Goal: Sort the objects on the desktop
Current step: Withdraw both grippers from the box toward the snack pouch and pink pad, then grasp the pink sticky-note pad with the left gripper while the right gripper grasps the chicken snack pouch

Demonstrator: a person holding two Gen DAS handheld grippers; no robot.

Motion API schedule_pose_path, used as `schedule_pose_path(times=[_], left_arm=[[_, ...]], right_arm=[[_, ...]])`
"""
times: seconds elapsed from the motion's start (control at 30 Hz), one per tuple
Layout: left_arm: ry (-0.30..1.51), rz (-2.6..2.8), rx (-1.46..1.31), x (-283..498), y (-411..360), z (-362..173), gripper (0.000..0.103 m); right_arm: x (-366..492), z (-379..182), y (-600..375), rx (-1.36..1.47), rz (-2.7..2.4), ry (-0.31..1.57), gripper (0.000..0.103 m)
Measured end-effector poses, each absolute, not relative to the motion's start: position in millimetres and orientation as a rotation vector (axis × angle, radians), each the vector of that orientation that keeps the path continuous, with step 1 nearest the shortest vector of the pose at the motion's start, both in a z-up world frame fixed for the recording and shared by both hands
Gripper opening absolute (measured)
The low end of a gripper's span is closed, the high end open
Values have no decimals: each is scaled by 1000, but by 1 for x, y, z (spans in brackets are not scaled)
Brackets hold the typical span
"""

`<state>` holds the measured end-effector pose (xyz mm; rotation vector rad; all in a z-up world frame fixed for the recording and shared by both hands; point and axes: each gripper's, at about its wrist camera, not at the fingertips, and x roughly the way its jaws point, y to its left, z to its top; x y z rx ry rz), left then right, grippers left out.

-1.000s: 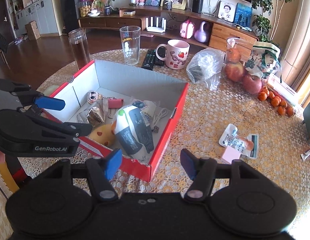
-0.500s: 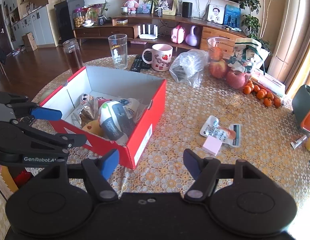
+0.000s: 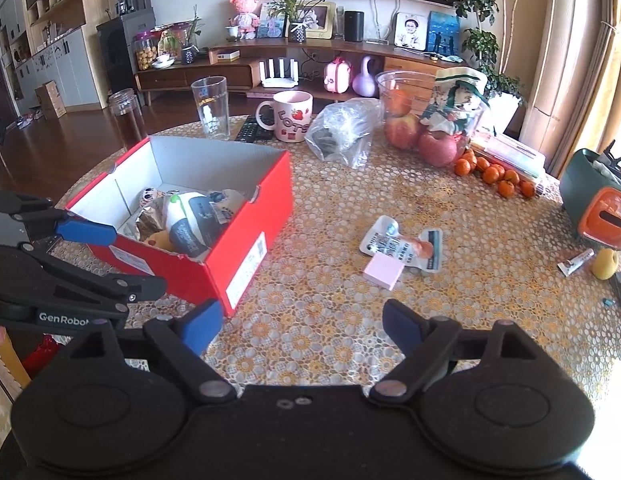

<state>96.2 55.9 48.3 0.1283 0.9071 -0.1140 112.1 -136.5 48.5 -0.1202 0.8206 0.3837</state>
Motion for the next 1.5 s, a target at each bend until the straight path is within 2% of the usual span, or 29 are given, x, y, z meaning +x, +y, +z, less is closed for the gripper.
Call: schedule_pose_path(times=[0.33,0.4,0.43,0.77,1.33,1.5], left_arm=[[867,-160,113,98,19,46,86],[856,-170,117,98,11,43,100],[849,-176,122,99,7,41,101],[870,-227,141,124,-33,14,101],[920,-246,138,220,-63,-47,101],[886,-240,173,242,-69,-57,101]], right_arm=[[113,49,-197,-26,299,797,92],[116,48,-208,-19,278,796,92],[119,46,-213,-15,269,798,92],[163,25,-237,-19,215,860,92],[285,-31,-241,32,224,1001,92],[314,-47,-231,24,248,1013,92]])
